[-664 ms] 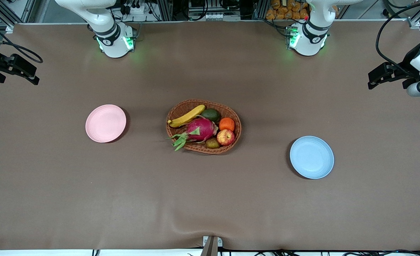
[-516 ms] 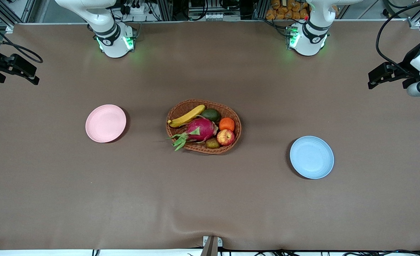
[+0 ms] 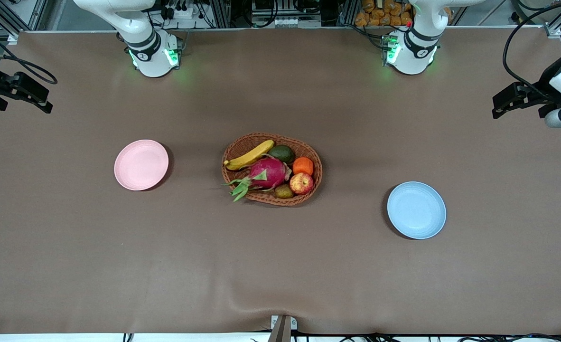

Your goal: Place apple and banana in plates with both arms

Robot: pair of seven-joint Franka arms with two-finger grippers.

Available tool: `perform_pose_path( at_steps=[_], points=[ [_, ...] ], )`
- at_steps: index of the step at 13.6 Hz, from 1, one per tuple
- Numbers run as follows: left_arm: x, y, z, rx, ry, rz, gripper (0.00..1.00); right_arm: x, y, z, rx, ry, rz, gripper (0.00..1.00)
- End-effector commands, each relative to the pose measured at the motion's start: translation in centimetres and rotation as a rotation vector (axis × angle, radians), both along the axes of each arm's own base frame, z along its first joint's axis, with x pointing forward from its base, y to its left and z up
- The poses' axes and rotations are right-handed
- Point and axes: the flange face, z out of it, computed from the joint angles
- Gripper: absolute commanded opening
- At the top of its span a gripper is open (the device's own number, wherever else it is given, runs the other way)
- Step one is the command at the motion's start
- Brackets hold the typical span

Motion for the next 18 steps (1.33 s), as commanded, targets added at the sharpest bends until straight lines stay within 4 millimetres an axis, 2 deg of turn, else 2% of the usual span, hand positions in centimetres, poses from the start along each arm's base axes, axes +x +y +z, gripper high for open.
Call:
perform_pose_path(
  at_steps=[1, 18],
  points=[
    [-0.5, -0.1, 0.4, -0.009, 0.006, -0.001, 1.0, 0.2, -0.4, 0.4, -0.011, 0.003, 0.0, 1.0],
    [-1.3, 0.0, 0.5, -0.011, 0.028, 0.004, 1.0, 0.1, -1.5, 0.3, -0.011, 0.015, -0.016, 1.0]
  ],
)
